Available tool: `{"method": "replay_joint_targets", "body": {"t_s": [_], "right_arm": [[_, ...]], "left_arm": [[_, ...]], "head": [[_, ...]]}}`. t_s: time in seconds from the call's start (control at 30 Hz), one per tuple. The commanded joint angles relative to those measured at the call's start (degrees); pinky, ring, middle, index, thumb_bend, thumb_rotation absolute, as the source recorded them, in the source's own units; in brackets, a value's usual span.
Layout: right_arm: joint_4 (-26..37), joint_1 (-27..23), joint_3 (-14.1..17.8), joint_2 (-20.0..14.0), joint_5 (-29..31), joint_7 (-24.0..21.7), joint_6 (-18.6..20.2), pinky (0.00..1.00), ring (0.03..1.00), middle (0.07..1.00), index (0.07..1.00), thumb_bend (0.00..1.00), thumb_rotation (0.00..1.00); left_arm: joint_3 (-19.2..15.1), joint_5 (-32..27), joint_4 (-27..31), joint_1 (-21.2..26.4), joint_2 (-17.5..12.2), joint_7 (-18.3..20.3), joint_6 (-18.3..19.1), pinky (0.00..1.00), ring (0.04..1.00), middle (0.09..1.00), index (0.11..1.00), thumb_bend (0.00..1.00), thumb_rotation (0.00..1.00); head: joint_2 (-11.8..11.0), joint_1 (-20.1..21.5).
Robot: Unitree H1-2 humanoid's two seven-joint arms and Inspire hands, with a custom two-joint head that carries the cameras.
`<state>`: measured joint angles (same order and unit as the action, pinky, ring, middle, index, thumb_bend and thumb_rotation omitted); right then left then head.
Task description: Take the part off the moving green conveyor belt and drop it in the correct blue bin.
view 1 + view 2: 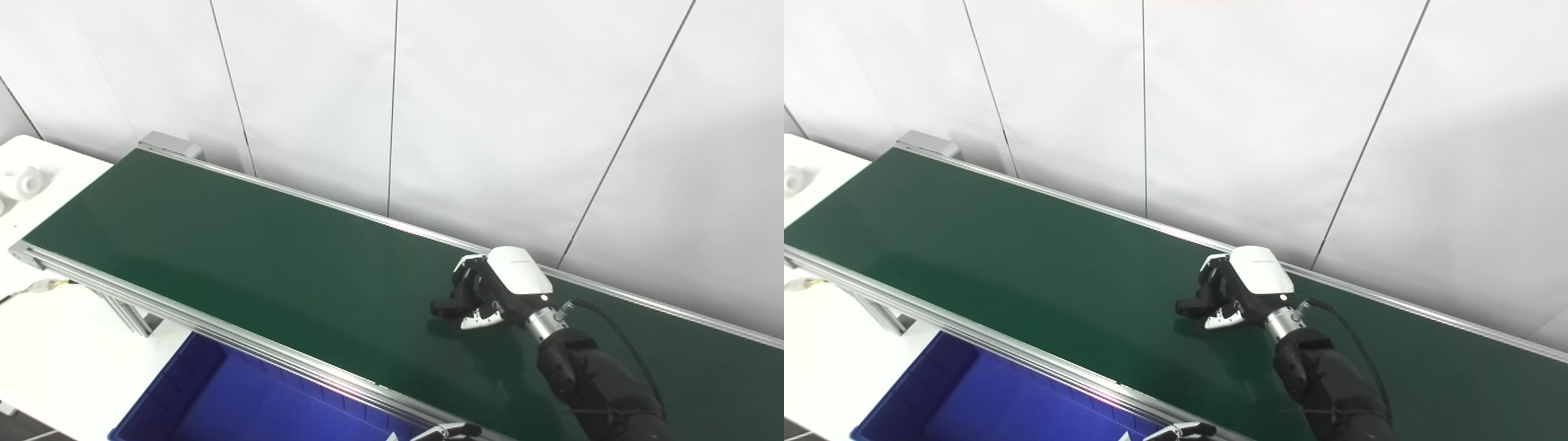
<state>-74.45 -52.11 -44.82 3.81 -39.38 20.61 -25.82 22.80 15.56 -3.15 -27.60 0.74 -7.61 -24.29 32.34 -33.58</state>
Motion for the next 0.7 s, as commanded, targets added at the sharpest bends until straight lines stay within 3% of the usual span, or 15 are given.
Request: {"method": "replay_joint_targets", "body": {"t_s": [0.0, 0.23, 0.4, 0.57, 0.67], "right_arm": [[1.22, -0.97, 0.6, -0.15, 0.21, -0.95, -1.07, 0.27, 0.383, 0.466, 0.543, 0.51, 0.0], [7.9, 0.44, 3.05, -2.71, 2.63, -5.73, -1.09, 0.29, 0.385, 0.48, 0.542, 0.51, 0.0], [27.18, 6.59, 7.4, -8.67, 7.71, -14.78, -0.78, 0.3, 0.391, 0.477, 0.539, 0.51, 0.0], [48.78, 14.18, 12.69, -13.16, 11.99, -24.82, 4.77, 0.31, 0.391, 0.483, 0.536, 0.51, 0.0], [58.2, 17.87, 15.4, -14.65, 13.37, -28.38, 7.76, 0.31, 0.389, 0.484, 0.537, 0.51, 0.0]], "left_arm": [[6.45, 2.3, 1.45, -2.89, 6.72, 0.62, -1.01, 0.71, 0.772, 0.778, 0.817, 0.79, 0.92], [6.26, 2.24, 1.27, -2.62, 6.6, 0.53, -1.46, 0.71, 0.765, 0.769, 0.816, 0.79, 0.92], [5.86, 1.72, 1.86, -2.75, 5.74, 0.58, -2.15, 0.71, 0.765, 0.765, 0.813, 0.79, 0.91], [5.28, 0.34, 3.37, -3.1, 4.2, 1.45, -2.03, 0.72, 0.776, 0.773, 0.82, 0.79, 0.89], [4.88, -0.45, 4.38, -3.39, 3.44, 2.18, -1.65, 0.73, 0.781, 0.778, 0.828, 0.8, 0.88]], "head": [[0.0, 0.08], [0.64, 2.03], [1.7, 5.71], [3.06, 10.99], [3.57, 12.65]]}}
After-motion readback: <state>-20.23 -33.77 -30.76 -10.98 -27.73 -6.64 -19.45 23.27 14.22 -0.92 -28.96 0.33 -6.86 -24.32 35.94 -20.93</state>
